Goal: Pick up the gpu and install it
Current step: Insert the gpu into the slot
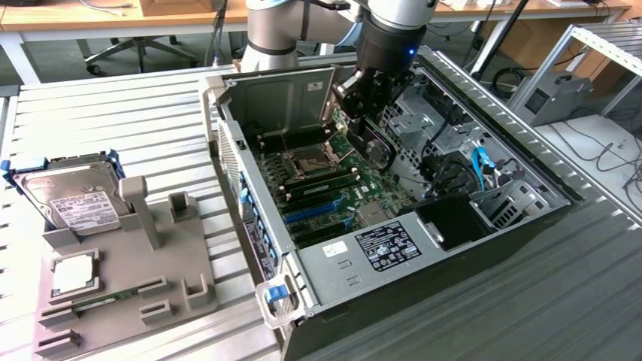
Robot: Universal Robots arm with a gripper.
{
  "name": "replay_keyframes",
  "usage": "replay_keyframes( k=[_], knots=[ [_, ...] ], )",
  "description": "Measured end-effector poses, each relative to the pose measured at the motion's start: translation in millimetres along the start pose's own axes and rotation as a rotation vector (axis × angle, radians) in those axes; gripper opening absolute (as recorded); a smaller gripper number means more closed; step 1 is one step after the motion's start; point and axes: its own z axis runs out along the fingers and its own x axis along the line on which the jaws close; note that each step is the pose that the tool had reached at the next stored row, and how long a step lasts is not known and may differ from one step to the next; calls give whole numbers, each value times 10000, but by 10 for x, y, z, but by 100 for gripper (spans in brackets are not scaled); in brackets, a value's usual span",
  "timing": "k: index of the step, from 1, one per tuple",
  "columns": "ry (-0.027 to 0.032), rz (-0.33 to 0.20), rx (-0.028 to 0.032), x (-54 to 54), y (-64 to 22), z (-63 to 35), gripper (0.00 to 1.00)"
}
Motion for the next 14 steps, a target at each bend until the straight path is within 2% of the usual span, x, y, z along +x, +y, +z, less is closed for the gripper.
replay_keyframes(
  k=[14],
  knots=[
    [11,-370,-10,0,0,0,29]
  ],
)
